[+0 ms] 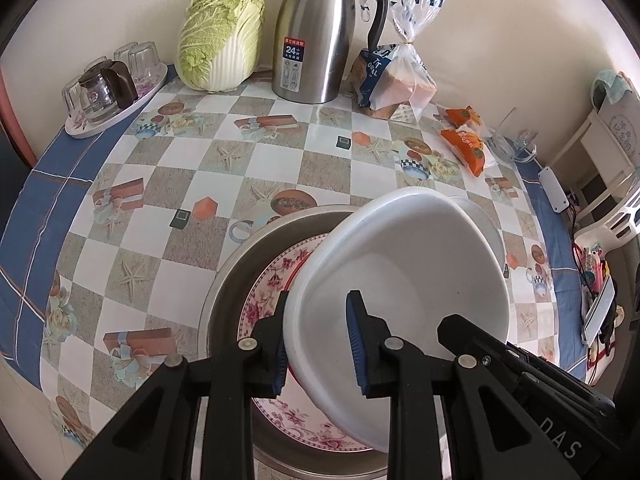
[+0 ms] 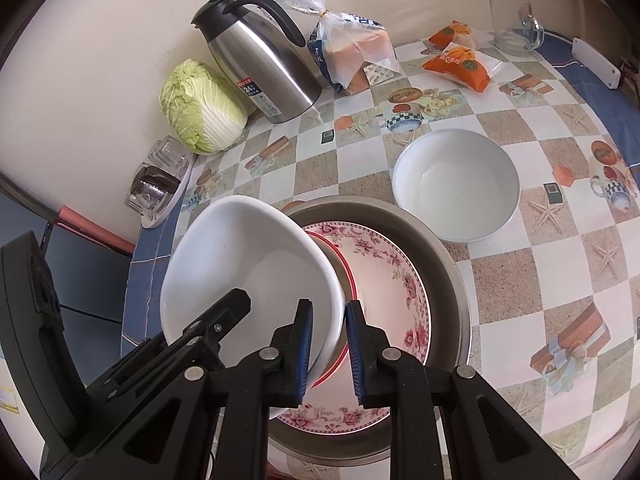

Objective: Organize plates and bowls
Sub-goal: 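Lower the white square bowl into the red-rimmed bowl with both grippers, then open both grippers to release the square bowl, then move both grippers to the rim of the round white bowl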

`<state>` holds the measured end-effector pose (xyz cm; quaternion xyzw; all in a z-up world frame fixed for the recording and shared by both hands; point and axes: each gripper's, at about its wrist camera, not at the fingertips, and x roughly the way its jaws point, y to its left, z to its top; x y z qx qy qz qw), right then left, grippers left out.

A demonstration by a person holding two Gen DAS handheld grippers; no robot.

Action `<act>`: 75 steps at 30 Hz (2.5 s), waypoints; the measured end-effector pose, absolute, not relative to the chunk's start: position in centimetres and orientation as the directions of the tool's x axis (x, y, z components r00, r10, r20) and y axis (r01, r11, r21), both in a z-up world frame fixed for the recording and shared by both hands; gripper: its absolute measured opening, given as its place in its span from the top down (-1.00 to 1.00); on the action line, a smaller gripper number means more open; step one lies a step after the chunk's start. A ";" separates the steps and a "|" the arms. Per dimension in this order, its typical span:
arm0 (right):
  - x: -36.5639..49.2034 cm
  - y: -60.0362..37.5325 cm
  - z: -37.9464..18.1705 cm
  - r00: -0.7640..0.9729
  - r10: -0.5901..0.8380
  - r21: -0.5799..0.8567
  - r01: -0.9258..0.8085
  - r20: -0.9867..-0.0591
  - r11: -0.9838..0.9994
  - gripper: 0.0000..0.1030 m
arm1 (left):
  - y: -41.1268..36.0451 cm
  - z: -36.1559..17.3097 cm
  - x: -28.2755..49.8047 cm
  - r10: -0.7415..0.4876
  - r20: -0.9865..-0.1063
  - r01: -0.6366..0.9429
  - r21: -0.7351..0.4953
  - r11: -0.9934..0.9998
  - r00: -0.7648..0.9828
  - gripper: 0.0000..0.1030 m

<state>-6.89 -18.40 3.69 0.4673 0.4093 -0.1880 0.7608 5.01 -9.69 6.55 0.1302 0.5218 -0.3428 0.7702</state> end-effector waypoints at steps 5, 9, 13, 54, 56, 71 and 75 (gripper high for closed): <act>-6.9 -18.5 3.5 0.587 0.094 0.551 0.677 -0.804 0.488 0.57 | -9.6 6.5 5.2 -0.395 -0.892 0.660 -0.163 0.733 0.219 0.49; -6.9 -18.5 3.4 0.587 0.093 0.550 0.675 -0.804 0.491 0.56 | -9.6 6.4 5.3 -0.391 -0.894 0.657 -0.160 0.737 0.221 0.49; -6.9 -18.5 3.4 0.596 0.098 0.560 0.669 -0.797 0.489 0.56 | -9.4 6.5 5.5 -0.390 -0.893 0.649 -0.161 0.744 0.226 0.49; -8.4 -19.7 5.1 0.592 -0.005 0.503 0.689 -0.806 0.522 -0.48 | -5.5 9.6 8.1 -0.401 -0.830 0.533 -0.153 0.832 0.388 -0.82; -8.8 -20.2 4.9 0.598 -0.002 0.516 0.693 -0.801 0.504 -0.49 | -5.7 9.7 7.9 -0.399 -0.828 0.537 -0.144 0.831 0.395 -0.82; -15.3 -27.6 0.2 0.550 -0.063 0.509 0.806 -0.833 0.303 -0.63 | -10.5 12.0 6.0 -0.371 -0.819 0.624 -0.020 0.781 0.438 -0.82; -16.4 -29.2 -1.9 0.530 -0.060 0.502 0.828 -0.846 0.249 -0.62 | -13.4 13.2 5.6 -0.378 -0.829 0.682 0.007 0.731 0.413 -0.82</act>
